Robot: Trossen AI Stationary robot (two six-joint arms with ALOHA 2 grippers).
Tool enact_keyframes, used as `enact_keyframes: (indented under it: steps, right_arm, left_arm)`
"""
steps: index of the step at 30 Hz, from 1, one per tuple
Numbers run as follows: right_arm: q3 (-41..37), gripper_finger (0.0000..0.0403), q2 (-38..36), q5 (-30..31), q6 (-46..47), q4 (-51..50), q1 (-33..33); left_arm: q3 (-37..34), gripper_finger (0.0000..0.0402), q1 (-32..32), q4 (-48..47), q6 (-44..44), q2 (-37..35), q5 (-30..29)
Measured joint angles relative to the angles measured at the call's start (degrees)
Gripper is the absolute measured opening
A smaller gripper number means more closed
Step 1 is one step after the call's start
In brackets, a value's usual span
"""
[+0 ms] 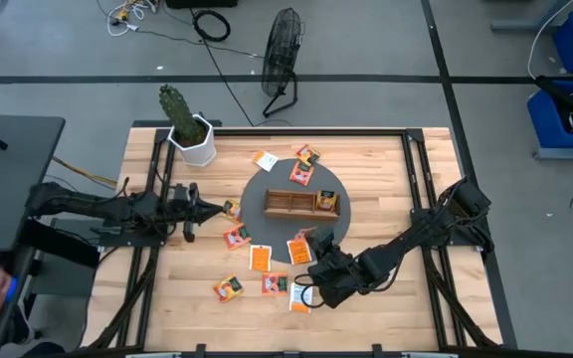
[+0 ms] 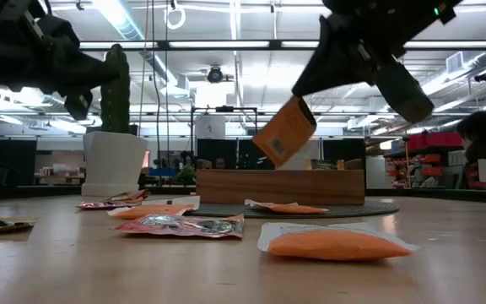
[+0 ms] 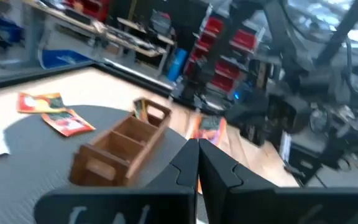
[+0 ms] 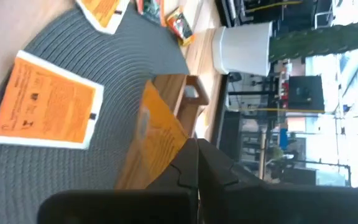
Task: Pick & Place Tea
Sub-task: Put the orange tea bag into the middle section of the wooden organizer
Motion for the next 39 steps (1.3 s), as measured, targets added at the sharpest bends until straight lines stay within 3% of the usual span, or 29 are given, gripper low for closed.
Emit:
enact_keyframes:
  steps: [4,8,11,15,19,29,39]
  right_arm:
    - [1.39,0.0000,0.00,0.38,-3.48,2.04,-0.64]
    - [1.80,0.0000,0.00,1.89,-8.32,4.28,-1.06]
    - [1.85,0.0000,0.00,2.41,-13.38,8.03,-1.40]
    - [1.85,0.0000,0.00,2.40,-20.80,13.75,-1.92]
    - [1.85,0.0000,0.00,2.42,-26.31,19.10,-2.93]
    - [1.87,0.0000,0.00,1.95,-37.27,27.73,-3.77]
    - [1.87,0.0000,-0.17,4.18,-37.42,28.72,-5.09]
  left_arm:
    - [-0.02,0.0033,-0.02,5.55,4.76,7.03,-0.34]
    - [-0.02,0.0079,0.00,11.20,8.68,14.23,-2.15]
    - [0.04,0.0126,-0.01,18.34,7.23,19.12,-1.93]
    - [2.08,0.0184,0.00,20.39,2.36,24.85,-1.90]
    - [4.38,0.0221,0.00,20.42,4.11,30.28,-0.73]
    - [12.66,0.0236,0.00,21.23,5.59,42.93,1.08]
    - [20.35,0.0236,-1.34,21.25,14.57,51.08,2.08]
